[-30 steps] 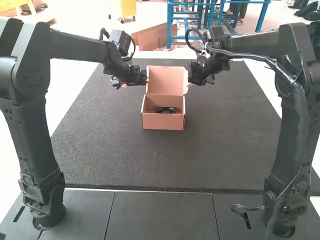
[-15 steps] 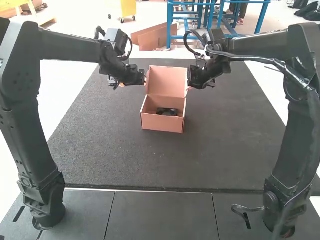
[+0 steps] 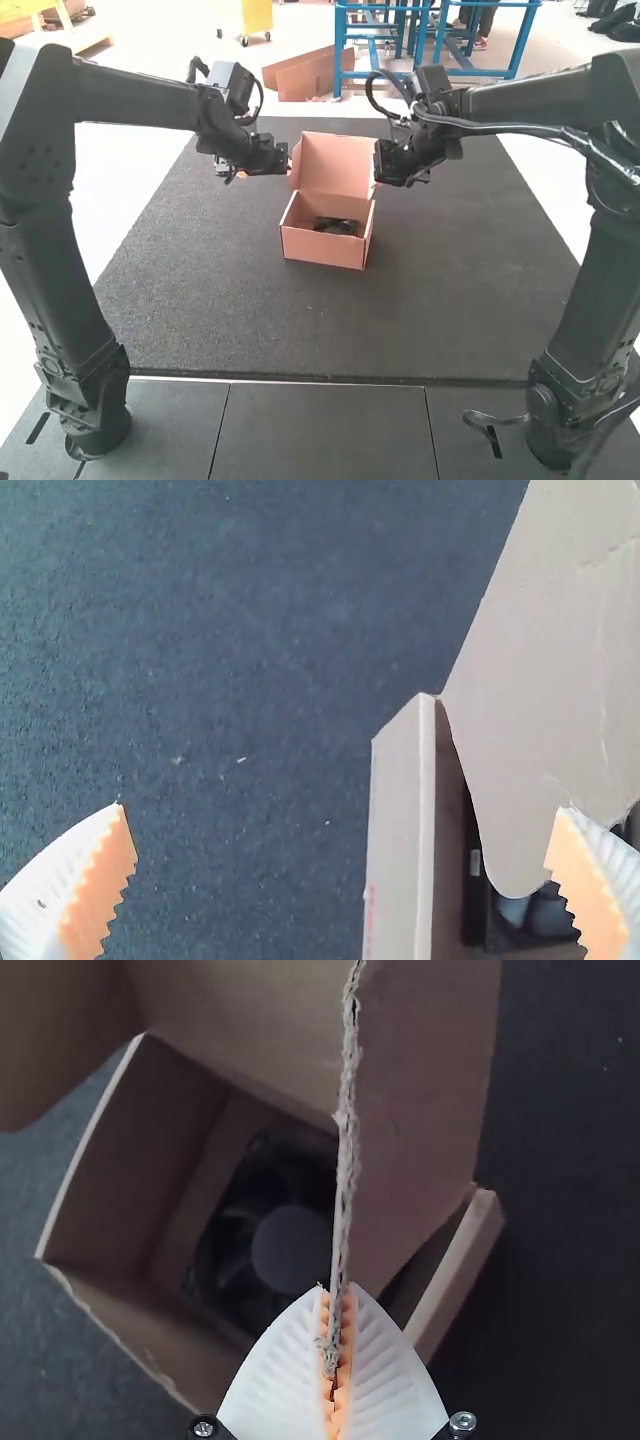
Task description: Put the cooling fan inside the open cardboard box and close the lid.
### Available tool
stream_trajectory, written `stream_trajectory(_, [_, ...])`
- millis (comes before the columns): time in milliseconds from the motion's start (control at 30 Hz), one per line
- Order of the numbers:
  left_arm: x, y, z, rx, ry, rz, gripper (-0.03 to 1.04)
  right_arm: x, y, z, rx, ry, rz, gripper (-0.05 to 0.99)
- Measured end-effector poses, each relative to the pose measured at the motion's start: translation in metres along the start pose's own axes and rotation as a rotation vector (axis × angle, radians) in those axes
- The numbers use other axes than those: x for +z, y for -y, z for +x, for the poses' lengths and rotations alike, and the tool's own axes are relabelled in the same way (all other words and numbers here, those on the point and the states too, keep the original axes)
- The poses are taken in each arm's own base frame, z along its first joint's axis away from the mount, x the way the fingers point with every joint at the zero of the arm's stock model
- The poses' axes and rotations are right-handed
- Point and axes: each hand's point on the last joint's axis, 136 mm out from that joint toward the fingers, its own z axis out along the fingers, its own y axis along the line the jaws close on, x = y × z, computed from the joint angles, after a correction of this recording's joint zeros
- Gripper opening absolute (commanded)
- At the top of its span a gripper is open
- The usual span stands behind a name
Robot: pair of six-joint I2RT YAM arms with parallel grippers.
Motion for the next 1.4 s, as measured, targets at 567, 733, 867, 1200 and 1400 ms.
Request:
stream_trajectory(567, [0.008, -0.005, 0.019, 0.0, -0.012, -0.003, 0.97, 0.012, -0.007, 0.014, -0.063, 0.028, 0.035, -0.01])
stream_trajectory(733, [0.011, -0.006, 0.022, 0.0, -0.008, -0.002, 0.97, 0.007, -0.011, 0.018, -0.092, 0.056, 0.045, -0.01])
stream_trajectory(867, [0.012, -0.007, 0.026, -0.001, -0.011, -0.003, 0.97, 0.007, -0.014, 0.025, -0.111, 0.055, 0.051, -0.01])
stream_trajectory(1200, [0.016, -0.012, 0.029, -0.007, 0.006, -0.005, 0.97, 0.01, -0.012, 0.024, -0.131, 0.077, 0.06, -0.01])
stream_trajectory(1400, [0.018, -0.011, 0.031, -0.007, 0.012, 0.004, 0.97, 0.013, -0.01, 0.031, -0.141, 0.069, 0.065, -0.01])
